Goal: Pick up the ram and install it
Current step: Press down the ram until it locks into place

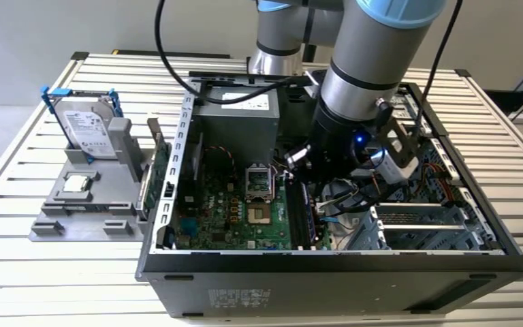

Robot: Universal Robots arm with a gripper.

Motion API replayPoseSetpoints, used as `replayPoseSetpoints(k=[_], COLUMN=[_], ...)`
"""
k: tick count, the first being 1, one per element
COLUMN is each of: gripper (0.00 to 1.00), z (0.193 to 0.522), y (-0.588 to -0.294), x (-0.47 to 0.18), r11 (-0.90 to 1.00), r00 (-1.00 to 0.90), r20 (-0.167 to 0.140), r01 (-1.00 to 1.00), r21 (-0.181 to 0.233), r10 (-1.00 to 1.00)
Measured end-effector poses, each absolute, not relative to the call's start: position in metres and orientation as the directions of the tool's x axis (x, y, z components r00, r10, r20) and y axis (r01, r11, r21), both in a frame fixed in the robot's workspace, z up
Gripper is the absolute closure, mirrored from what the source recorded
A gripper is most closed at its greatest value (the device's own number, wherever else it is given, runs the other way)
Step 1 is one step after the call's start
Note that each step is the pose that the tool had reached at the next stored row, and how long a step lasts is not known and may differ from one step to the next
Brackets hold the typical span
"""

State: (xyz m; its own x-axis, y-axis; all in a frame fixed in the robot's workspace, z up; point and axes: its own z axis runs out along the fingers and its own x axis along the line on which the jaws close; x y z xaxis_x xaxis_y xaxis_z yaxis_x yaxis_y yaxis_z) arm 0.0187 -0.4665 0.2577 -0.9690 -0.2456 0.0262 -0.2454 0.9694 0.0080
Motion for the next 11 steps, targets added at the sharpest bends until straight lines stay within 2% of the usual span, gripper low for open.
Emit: replayPoseSetpoints(k=[11], gripper=[1.00], z=[0.2572], y=[-0.4655], x=[0.0187], r11=[0.916], r00=[-0.916], r20=[0.026], r01=[-0.400], r21=[0.009], r10=[-0.400])
